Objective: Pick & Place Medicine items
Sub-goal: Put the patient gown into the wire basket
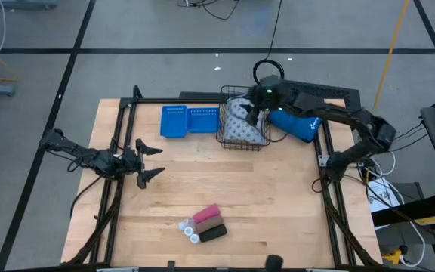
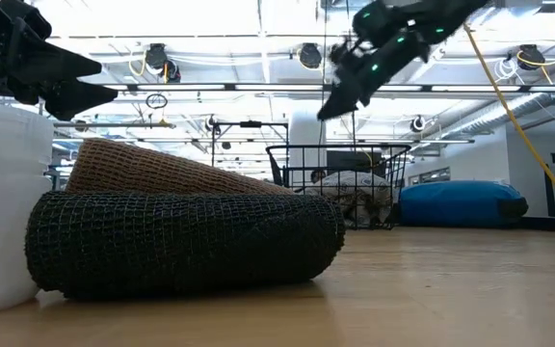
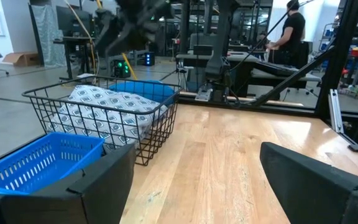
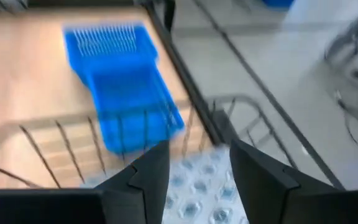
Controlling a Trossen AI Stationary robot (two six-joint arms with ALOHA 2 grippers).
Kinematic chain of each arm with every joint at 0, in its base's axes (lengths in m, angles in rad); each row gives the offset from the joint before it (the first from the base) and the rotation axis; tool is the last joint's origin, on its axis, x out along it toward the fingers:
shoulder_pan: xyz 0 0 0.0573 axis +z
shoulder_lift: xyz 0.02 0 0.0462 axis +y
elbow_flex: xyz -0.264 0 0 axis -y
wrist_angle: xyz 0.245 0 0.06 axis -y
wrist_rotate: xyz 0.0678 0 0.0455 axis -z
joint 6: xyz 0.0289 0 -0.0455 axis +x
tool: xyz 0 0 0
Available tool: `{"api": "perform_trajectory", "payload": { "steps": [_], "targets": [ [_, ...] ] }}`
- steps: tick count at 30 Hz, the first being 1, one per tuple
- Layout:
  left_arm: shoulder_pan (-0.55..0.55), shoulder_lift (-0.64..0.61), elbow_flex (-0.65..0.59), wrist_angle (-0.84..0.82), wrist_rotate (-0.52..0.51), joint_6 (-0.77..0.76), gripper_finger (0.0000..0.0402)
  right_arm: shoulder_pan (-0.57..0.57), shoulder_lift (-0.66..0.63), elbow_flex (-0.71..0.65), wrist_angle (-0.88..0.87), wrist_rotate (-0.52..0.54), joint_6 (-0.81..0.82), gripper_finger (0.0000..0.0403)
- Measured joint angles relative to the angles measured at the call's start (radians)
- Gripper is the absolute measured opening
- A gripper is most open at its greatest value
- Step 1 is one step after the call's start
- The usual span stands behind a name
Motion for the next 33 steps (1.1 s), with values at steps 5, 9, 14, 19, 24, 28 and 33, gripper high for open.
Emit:
{"api": "perform_trajectory", "payload": {
  "steps": [5, 9, 14, 19, 24, 28, 33],
  "targets": [
    [0.000, 0.000, 0.000, 0.000, 0.000, 0.000, 0.0351, 0.012, 0.155, 0.085, -0.253, 0.129, -0.049, 0.0140],
    [0.000, 0.000, 0.000, 0.000, 0.000, 0.000, 0.0351, 0.012, 0.234, 0.088, -0.395, 0.184, -0.050, 0.0130],
    [0.000, 0.000, 0.000, 0.000, 0.000, 0.000, 0.0351, 0.012, 0.303, 0.089, -0.465, 0.185, -0.038, 0.0118],
    [0.000, 0.000, 0.000, 0.000, 0.000, 0.000, 0.0351, 0.012, 0.332, 0.089, -0.421, 0.185, -0.067, 0.0110],
    [0.000, 0.000, 0.000, 0.000, 0.000, 0.000, 0.0351, 0.012, 0.305, 0.088, -0.368, 0.187, -0.080, 0.0109],
    [0.000, 0.000, 0.000, 0.001, 0.000, 0.000, 0.0351, 0.012, 0.236, 0.088, -0.375, 0.187, -0.069, 0.0108],
    [0.000, 0.000, 0.000, 0.000, 0.000, 0.000, 0.0351, 0.028, 0.120, 0.088, -0.453, 0.180, -0.018, 0.0099]
  ]
}}
